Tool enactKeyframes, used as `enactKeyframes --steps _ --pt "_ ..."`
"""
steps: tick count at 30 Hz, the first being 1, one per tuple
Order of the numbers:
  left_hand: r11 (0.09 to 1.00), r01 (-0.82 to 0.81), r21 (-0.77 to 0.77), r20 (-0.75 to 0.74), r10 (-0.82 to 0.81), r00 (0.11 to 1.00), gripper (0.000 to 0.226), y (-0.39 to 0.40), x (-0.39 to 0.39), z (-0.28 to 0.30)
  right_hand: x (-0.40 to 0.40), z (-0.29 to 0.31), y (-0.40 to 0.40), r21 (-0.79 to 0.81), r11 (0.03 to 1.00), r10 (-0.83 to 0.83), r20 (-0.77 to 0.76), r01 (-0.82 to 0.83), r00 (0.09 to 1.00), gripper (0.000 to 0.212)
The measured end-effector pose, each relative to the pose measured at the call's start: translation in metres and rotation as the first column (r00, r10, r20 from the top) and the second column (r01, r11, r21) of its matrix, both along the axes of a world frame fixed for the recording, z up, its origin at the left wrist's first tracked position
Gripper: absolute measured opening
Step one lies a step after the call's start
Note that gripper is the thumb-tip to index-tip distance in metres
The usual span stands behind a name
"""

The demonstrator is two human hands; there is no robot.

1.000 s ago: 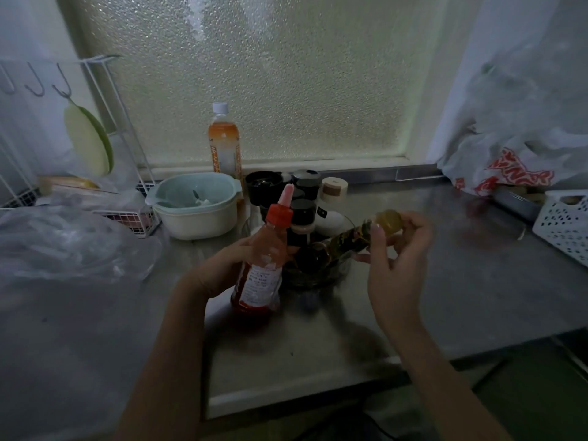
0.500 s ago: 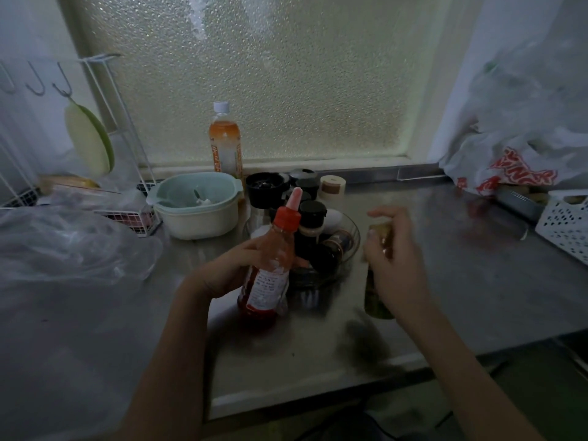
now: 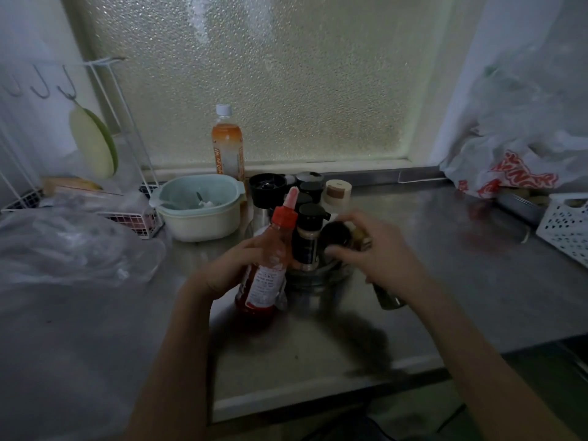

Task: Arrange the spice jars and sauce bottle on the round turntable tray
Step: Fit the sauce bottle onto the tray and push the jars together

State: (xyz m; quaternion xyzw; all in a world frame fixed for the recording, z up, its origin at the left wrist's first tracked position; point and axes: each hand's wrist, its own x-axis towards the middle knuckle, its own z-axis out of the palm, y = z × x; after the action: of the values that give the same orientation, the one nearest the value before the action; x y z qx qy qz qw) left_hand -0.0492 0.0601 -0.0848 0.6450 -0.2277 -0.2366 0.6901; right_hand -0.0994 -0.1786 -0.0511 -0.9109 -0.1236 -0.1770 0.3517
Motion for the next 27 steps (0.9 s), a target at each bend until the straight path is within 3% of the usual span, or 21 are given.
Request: enactKeyframes --steps 2,3,8,11,14,16,21,27 --pt "1.0 0.014 -0.007 0.022 -0.014 1.0 0.045 0.001 0.001 0.0 0.009 0.009 -0.01 0.224 0.972 -0.072 -0.018 0.074 0.997 0.03" --pt "1.0 0.002 -0.003 0.028 -0.002 1.0 0.045 0.001 0.002 0.001 0.016 0.012 -0.013 0.26 0.96 -0.099 -0.035 0.105 0.994 0.028" --pt "1.0 0.0 -0.01 0.045 0.001 0.999 0.054 0.0 0.001 0.001 0.052 0.017 -0.001 0.307 0.952 -0.002 -0.056 0.019 0.998 0.017" --pt "0.999 0.029 -0.014 0.044 -0.028 0.999 0.051 0.0 0.0 0.002 0.061 0.015 0.005 0.238 0.971 0.06 -0.098 -0.035 0.993 0.011" --pt "1.0 0.017 -0.012 0.054 -0.017 0.998 0.06 0.001 0.0 0.002 0.058 0.009 0.004 0.316 0.948 0.106 -0.184 -0.044 0.977 0.022" --pt "1.0 -0.004 -0.004 0.058 0.005 0.998 0.063 0.001 0.0 0.002 0.052 0.005 0.0 0.402 0.916 0.091 -0.189 -0.008 0.978 0.03" --pt "1.0 0.007 -0.013 0.061 -0.006 0.998 0.06 0.0 -0.001 0.003 0.035 0.005 -0.01 0.653 0.751 -0.037 -0.107 0.099 0.994 0.025" --pt "1.0 0.007 0.009 0.074 -0.008 0.997 0.051 0.001 0.0 0.002 0.035 0.007 0.017 0.76 0.642 -0.06 -0.083 0.102 0.995 0.01"
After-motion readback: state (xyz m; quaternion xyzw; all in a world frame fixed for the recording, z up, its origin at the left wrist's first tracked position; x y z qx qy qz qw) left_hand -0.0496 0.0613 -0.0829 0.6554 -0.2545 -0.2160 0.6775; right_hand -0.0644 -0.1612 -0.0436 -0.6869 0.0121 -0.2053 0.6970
